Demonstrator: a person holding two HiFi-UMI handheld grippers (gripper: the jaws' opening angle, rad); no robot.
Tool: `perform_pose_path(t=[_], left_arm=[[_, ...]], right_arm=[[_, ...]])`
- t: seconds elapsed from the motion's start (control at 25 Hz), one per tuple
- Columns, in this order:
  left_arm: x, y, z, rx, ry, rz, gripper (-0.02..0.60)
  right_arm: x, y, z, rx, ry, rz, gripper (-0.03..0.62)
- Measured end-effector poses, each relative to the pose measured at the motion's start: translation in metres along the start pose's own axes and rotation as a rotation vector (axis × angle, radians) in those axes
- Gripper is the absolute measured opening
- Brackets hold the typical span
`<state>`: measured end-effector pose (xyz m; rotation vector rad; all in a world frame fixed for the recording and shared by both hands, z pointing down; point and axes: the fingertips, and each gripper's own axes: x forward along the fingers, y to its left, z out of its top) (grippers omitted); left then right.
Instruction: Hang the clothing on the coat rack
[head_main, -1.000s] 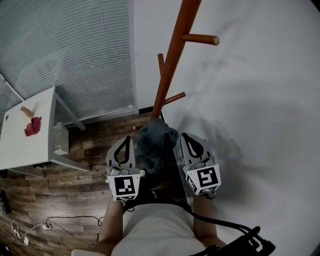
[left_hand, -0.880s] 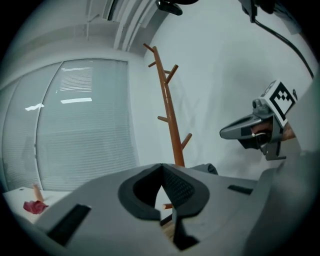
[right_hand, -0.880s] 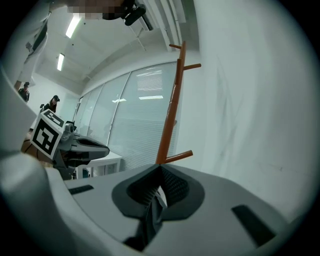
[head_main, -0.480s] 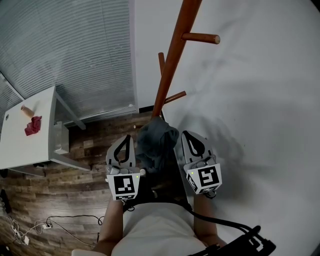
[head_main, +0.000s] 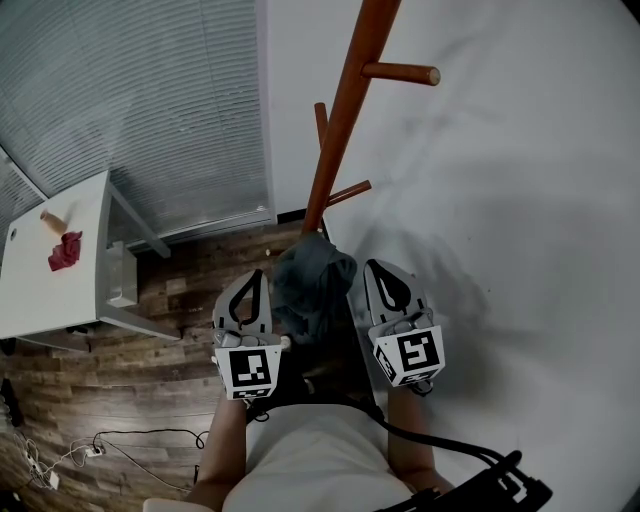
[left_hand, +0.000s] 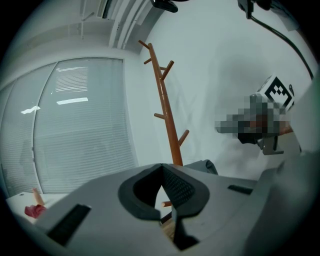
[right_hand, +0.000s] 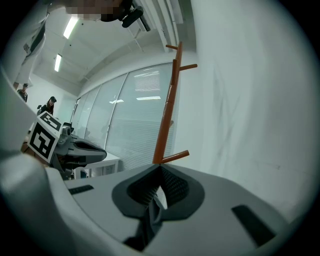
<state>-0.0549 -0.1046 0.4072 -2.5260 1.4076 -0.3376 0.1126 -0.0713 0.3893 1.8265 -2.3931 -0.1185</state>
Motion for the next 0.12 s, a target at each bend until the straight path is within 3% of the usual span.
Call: perform_pose_path(t=[0.12], left_arm=[[0.0010, -0.0013, -0.0015, -0.001, 0.005, -0.001, 0.012]], right_arm=[[0.0000, -0.0012, 0.0003, -0.004, -0.001, 0.002, 0.020]])
